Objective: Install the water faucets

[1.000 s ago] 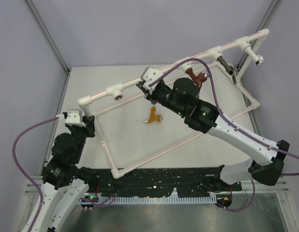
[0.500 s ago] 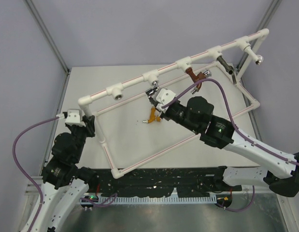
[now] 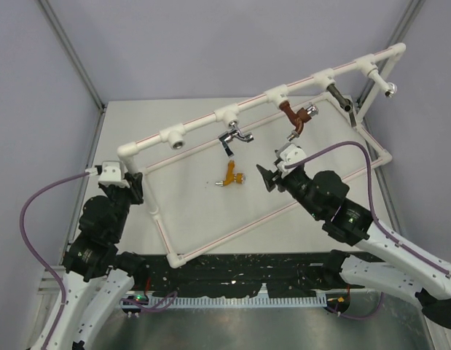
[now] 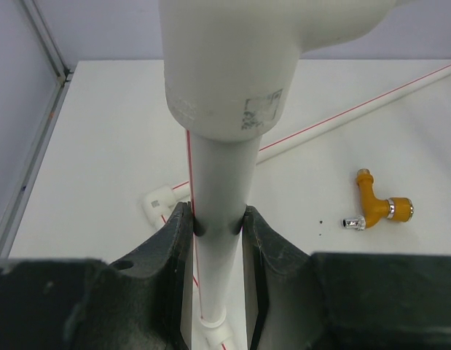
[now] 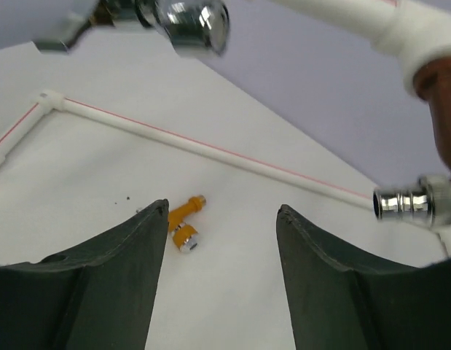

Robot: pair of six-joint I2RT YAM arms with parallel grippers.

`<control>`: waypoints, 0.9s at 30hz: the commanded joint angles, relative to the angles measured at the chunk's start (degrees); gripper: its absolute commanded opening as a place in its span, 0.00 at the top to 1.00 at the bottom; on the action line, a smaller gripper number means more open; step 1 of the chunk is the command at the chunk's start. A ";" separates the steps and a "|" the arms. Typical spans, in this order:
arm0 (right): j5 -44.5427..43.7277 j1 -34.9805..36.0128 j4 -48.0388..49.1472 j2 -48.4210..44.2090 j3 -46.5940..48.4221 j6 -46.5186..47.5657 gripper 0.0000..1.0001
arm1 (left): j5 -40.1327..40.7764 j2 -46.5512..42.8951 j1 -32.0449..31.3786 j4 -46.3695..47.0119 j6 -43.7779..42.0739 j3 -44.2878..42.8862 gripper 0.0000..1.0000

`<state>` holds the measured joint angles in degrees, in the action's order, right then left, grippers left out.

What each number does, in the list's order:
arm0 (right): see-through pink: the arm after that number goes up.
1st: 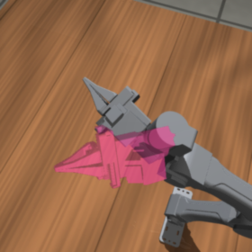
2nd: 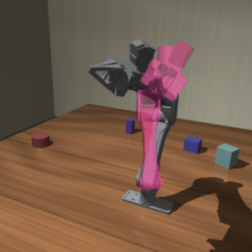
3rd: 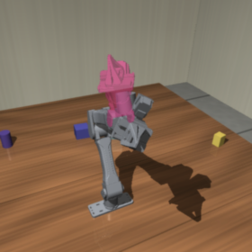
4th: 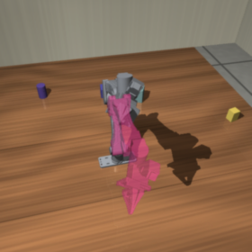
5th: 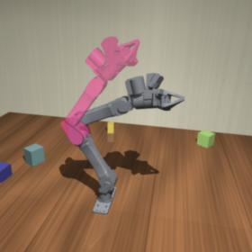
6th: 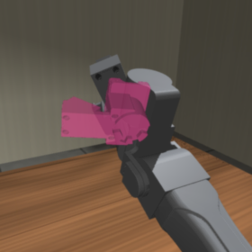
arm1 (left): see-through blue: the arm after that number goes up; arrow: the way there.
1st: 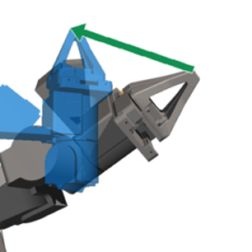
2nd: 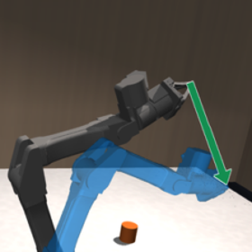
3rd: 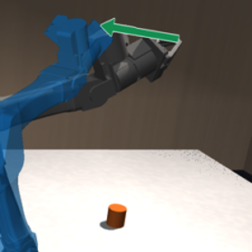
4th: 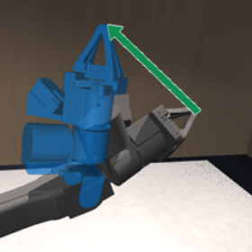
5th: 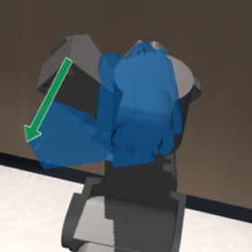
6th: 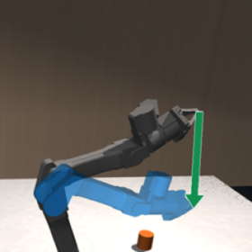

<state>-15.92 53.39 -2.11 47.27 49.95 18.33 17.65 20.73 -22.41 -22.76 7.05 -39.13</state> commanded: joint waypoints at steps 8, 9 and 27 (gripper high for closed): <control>-13.94 -8.56 -0.09 -23.60 -20.84 -20.96 0.26 | -2.36 16.25 5.54 -0.27 3.94 -8.32 1.00; -15.09 -8.56 0.00 -25.28 -21.73 -21.31 0.26 | -2.10 17.66 5.89 0.35 3.94 -9.28 1.00; -30.39 -8.56 7.56 -55.34 -31.85 -5.50 0.05 | 2.30 1.97 7.12 -4.57 3.94 -7.72 0.00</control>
<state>-42.44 44.86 0.43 0.25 19.49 8.99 18.04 29.78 -15.29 -25.61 10.55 -50.17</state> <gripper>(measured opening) 0.952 0.989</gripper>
